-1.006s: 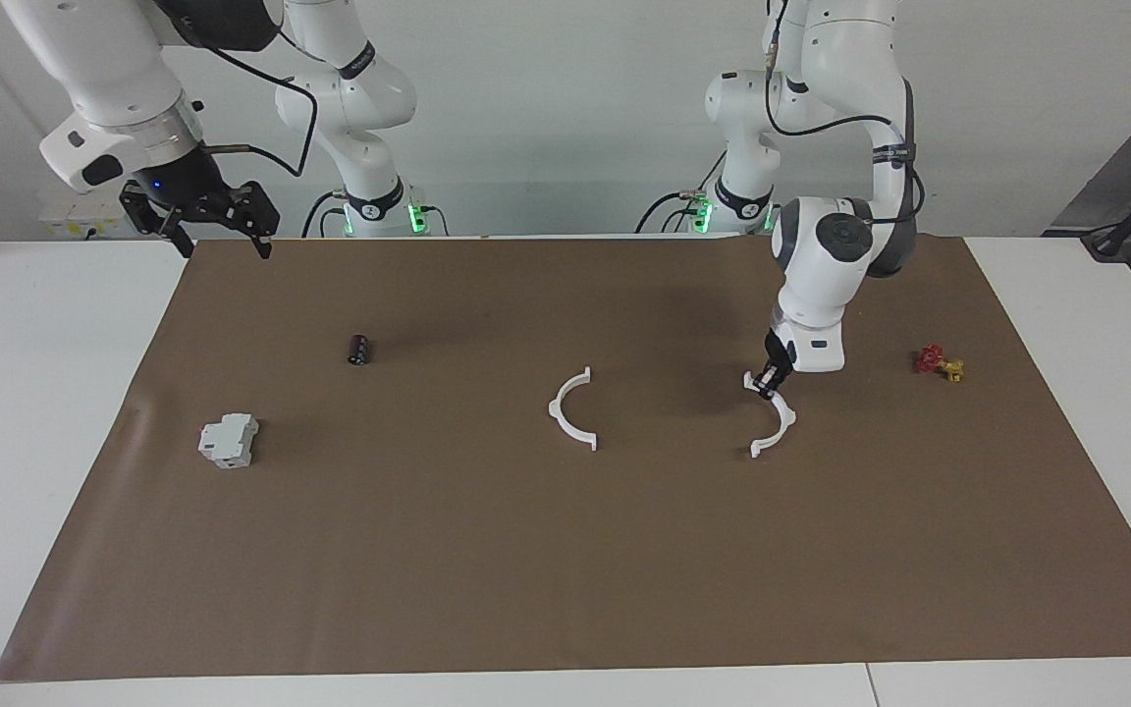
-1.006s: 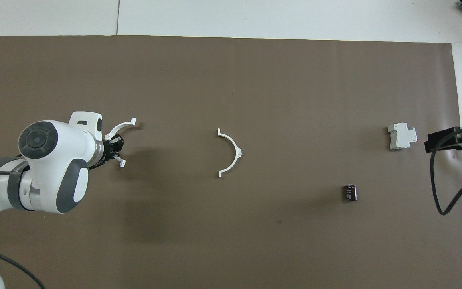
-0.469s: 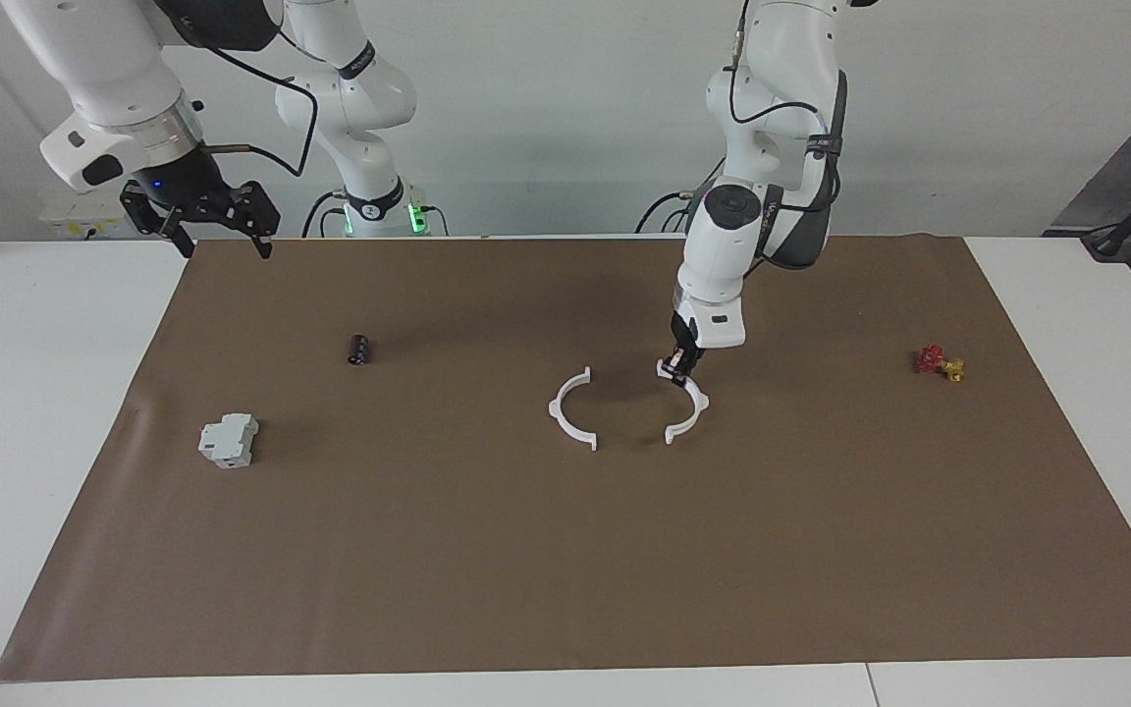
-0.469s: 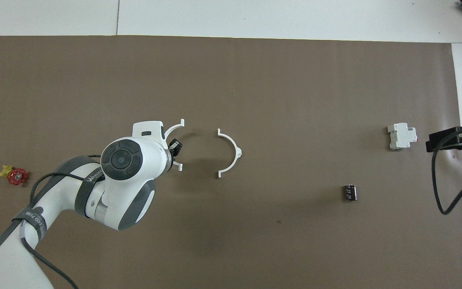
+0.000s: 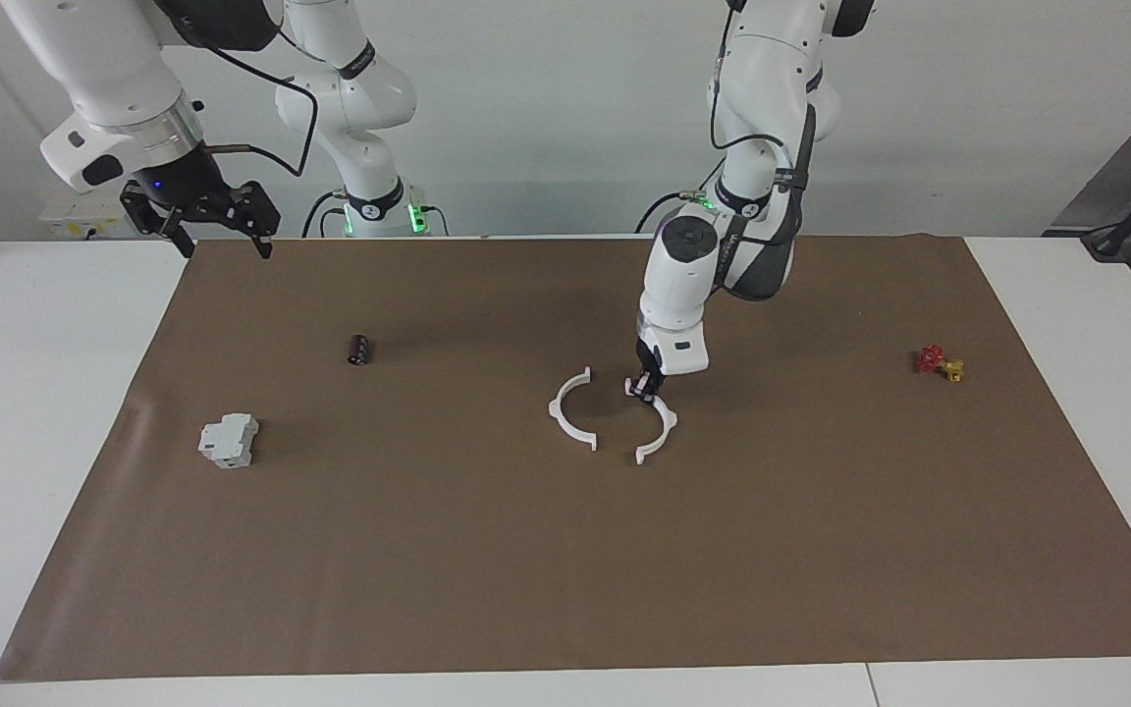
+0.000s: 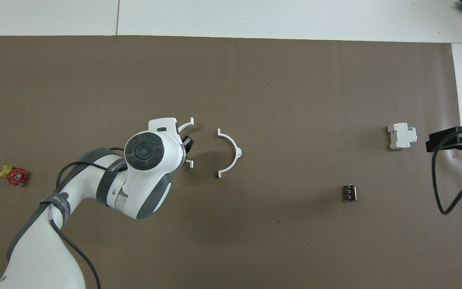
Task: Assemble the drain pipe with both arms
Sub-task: 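Carry the half-ring with the left gripper toward the center half-ring, then press the held half-ring ends onto the center half-ring with the left gripper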
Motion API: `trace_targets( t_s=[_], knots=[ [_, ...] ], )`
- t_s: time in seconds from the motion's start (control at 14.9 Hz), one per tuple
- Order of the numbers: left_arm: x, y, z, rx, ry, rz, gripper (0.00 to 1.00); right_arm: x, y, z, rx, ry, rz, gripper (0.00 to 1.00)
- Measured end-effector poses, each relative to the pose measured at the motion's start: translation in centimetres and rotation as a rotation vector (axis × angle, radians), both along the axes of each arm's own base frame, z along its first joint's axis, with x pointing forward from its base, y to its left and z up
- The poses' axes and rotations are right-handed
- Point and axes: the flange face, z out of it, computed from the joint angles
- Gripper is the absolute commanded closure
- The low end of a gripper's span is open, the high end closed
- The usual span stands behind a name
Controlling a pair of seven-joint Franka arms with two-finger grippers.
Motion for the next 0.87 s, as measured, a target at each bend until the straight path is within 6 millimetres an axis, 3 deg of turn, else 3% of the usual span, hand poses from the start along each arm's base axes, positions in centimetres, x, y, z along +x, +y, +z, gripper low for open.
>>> trace_targets(
  t_s=[0.4,0.87],
  knots=[
    [-2.3,-2.5,-0.8,0.012,0.023,-0.008,1.0,0.0,0.0,0.0,0.0,0.0,0.0,0.0],
    [-2.8,-3.0,-0.8,0.014,0.025,-0.01,1.0,0.0,0.0,0.0,0.0,0.0,0.0,0.0]
  ],
)
